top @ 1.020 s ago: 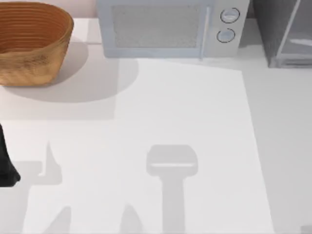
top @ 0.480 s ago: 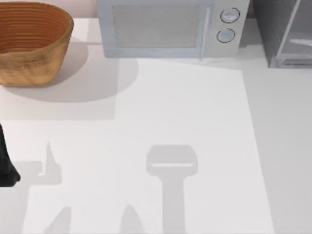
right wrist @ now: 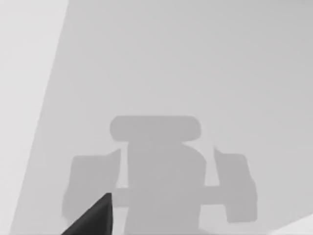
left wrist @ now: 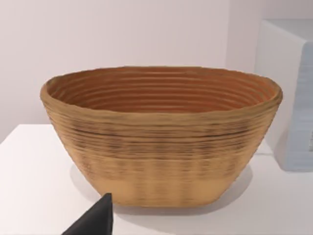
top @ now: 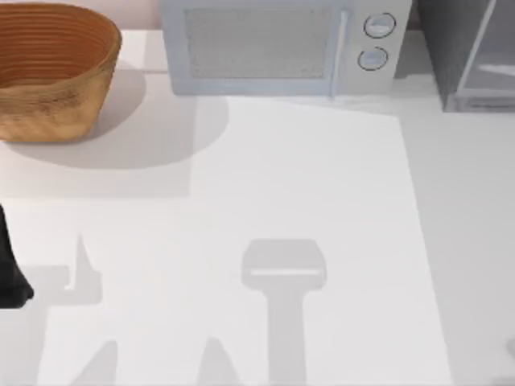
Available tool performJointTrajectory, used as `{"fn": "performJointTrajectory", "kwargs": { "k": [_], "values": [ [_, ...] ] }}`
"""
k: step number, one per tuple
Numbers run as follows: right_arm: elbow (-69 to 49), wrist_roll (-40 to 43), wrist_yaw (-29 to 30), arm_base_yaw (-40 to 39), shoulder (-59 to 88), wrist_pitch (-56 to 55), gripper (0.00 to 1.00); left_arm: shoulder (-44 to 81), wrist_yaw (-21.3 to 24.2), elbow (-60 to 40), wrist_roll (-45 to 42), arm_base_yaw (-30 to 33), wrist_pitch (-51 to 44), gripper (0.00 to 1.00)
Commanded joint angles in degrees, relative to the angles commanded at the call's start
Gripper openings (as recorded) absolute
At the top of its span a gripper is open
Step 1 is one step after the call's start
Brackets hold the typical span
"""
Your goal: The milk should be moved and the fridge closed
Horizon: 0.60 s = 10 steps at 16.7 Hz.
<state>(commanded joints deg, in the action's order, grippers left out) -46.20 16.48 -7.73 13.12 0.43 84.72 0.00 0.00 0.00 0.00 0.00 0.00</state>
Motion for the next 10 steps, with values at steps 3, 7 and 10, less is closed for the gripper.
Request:
{"fn": "performJointTrajectory", "kwargs": {
  "k": [3,7,10],
  "values": [
    [-5.8,13.6,-6.5,12.1,12.5,0.8,1.00,0.0,0.0,0.0,0.0,0.0,0.0,1.00],
    [-13.5,34.9,-16.5,31.0,33.1,2.1,1.00,0.0,0.0,0.0,0.0,0.0,0.0,1.00],
    [-18.4,50.9,-24.1,45.6,49.8,2.7,1.00,0.0,0.0,0.0,0.0,0.0,0.0,1.00]
  ]
}}
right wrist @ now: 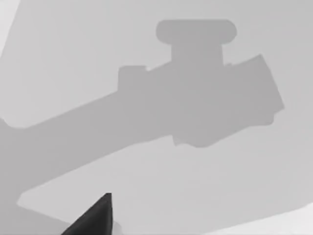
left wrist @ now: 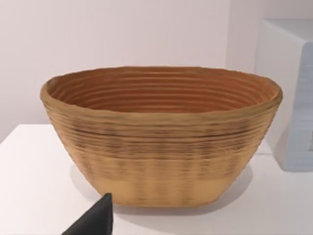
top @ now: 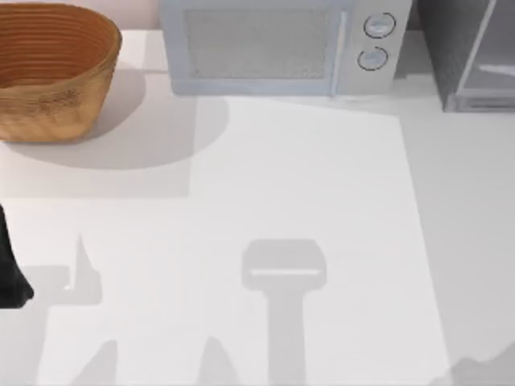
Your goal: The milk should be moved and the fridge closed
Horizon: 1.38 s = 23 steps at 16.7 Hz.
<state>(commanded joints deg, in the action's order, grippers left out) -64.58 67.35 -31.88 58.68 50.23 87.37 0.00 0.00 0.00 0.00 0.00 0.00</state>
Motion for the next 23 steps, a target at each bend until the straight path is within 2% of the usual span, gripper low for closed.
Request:
{"fn": "performJointTrajectory", "kwargs": {
  "k": [6,11,15,20,23],
  "values": [
    [-7.0,28.5,-13.4,26.3,31.3,-0.9,1.00,0.0,0.0,0.0,0.0,0.0,0.0,1.00],
    [-10.5,44.5,-20.6,41.1,49.0,-2.8,1.00,0.0,0.0,0.0,0.0,0.0,0.0,1.00],
    [-11.5,48.8,-22.5,45.1,53.6,-3.5,1.00,0.0,0.0,0.0,0.0,0.0,0.0,1.00],
    [-11.3,48.6,-22.4,44.8,53.5,-3.5,1.00,0.0,0.0,0.0,0.0,0.0,0.0,1.00],
    [-10.8,45.1,-21.1,41.7,54.6,-7.0,1.00,0.0,0.0,0.0,0.0,0.0,0.0,1.00]
  ]
}}
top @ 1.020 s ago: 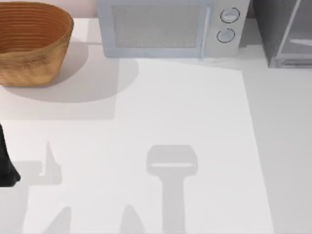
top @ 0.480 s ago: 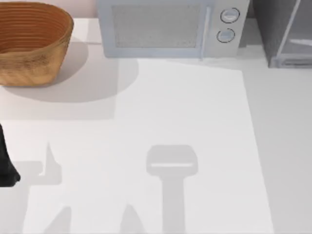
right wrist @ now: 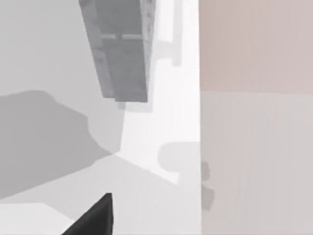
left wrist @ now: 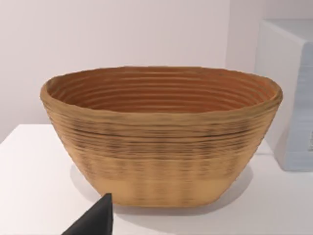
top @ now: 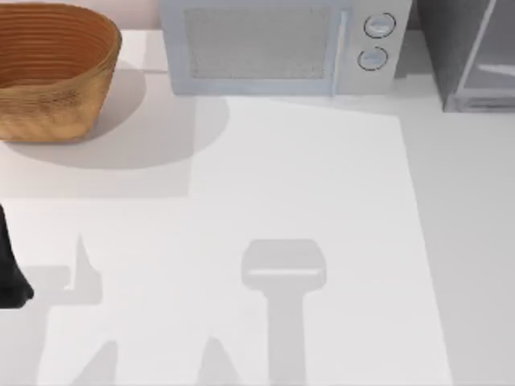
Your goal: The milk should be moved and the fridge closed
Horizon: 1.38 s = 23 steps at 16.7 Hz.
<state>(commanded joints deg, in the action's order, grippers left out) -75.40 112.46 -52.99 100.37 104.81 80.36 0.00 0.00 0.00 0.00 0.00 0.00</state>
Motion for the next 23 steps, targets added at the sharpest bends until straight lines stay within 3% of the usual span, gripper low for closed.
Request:
{"fn": "performJointTrajectory", "kwargs": {
  "k": [4,11,14,18,23],
  "values": [
    [1.4,-13.0,2.6,-9.8,1.8,-9.7,1.00,0.0,0.0,0.0,0.0,0.0,0.0,1.00],
    [2.0,-53.2,5.6,-28.3,2.3,-39.9,1.00,0.0,0.0,0.0,0.0,0.0,0.0,1.00],
    [1.6,-66.2,7.0,-38.0,1.6,-53.0,1.00,0.0,0.0,0.0,0.0,0.0,0.0,1.00],
    [1.1,-75.4,9.7,-46.2,0.4,-62.5,1.00,0.0,0.0,0.0,0.0,0.0,0.0,1.00],
    [1.2,-76.4,10.3,-47.2,0.0,-63.6,1.00,0.0,0.0,0.0,0.0,0.0,0.0,1.00]
  ]
}}
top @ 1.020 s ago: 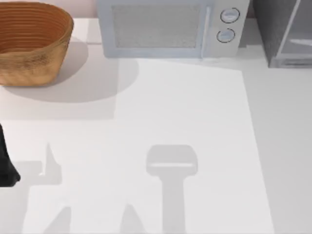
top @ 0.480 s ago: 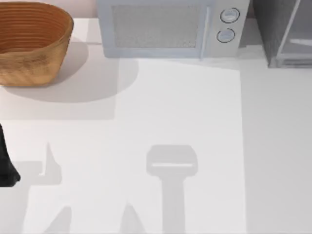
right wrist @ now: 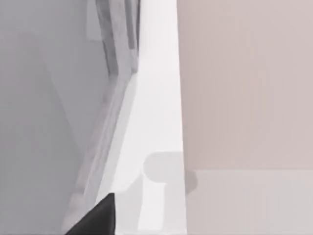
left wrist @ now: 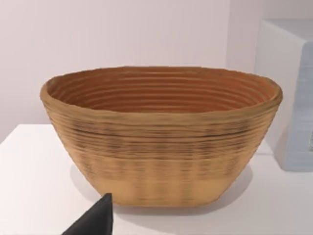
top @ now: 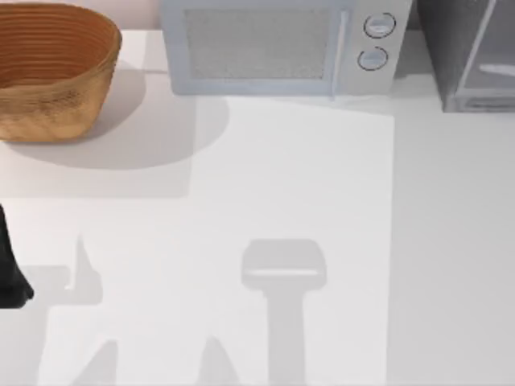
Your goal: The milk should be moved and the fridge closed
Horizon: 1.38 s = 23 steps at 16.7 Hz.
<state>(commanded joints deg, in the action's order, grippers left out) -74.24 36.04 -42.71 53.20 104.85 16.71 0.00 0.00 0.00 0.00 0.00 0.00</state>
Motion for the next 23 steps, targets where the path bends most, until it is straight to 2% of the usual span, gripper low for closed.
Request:
{"fn": "performJointTrajectory", "kwargs": {
  "k": [1,3,6,9,14,17,20,23],
  "values": [
    [2.2,0.4,-0.3,2.0,-0.3,-1.4,1.00,0.0,0.0,0.0,0.0,0.0,0.0,1.00],
    [2.8,-0.3,0.4,1.2,-0.4,-1.7,1.00,0.0,0.0,0.0,0.0,0.0,0.0,1.00],
    [5.4,-5.6,5.1,-4.1,-0.6,-3.8,1.00,0.0,0.0,0.0,0.0,0.0,0.0,1.00],
    [8.8,-13.0,11.7,-12.2,-2.1,-7.0,1.00,0.0,0.0,0.0,0.0,0.0,0.0,1.00],
    [12.9,-24.1,25.6,-34.8,-6.2,-12.8,1.00,0.0,0.0,0.0,0.0,0.0,0.0,1.00],
    [16.2,-30.9,35.0,-45.2,-9.6,-17.3,1.00,0.0,0.0,0.0,0.0,0.0,0.0,1.00],
    [19.6,-35.6,40.8,-50.5,-12.7,-20.8,1.00,0.0,0.0,0.0,0.0,0.0,0.0,1.00],
    [20.4,-36.4,41.8,-51.4,-13.3,-21.5,1.00,0.0,0.0,0.0,0.0,0.0,0.0,1.00]
  ]
}}
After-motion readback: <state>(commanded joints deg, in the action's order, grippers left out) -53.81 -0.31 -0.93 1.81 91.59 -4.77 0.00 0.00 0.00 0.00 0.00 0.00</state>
